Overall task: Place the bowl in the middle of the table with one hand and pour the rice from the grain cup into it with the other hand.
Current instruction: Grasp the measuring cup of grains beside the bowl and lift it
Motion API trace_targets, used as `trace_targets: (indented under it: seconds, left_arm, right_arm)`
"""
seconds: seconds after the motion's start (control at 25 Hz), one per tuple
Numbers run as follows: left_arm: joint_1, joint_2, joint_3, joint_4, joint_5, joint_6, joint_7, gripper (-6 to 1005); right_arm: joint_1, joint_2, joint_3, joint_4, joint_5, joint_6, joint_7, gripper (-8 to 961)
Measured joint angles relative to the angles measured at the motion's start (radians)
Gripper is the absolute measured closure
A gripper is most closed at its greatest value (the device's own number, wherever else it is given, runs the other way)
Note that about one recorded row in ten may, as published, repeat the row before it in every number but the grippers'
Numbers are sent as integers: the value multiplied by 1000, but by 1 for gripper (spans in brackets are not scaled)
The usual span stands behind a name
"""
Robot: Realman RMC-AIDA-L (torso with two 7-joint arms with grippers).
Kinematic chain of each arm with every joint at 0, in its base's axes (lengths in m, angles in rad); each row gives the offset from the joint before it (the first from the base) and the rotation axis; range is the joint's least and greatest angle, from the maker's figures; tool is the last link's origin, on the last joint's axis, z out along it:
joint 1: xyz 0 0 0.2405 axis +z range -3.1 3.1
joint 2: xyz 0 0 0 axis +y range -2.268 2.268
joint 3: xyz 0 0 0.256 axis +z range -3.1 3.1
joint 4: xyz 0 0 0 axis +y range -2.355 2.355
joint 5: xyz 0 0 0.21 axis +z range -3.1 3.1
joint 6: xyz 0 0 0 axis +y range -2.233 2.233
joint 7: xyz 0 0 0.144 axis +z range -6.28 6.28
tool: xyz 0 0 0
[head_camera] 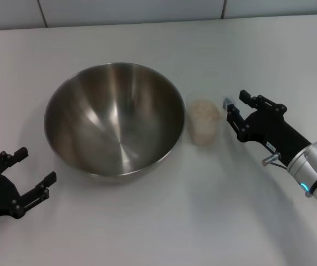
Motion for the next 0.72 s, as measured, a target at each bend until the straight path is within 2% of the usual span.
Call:
trace_targets:
  seconds: [0.2, 0.52, 0.72]
  left_arm:
    - [-1, 0, 3, 0, 0, 1, 0, 204]
    - [-1, 1, 13, 0, 0, 5, 0, 204]
    - [-1, 2, 14, 0, 0, 6, 0, 204]
  right_arm:
    - [-1, 0, 0, 0, 0, -1, 0, 653]
    - [-1, 0, 18, 0, 0, -8, -1, 811]
    - [-5, 0, 41, 1, 0, -58, -1, 917]
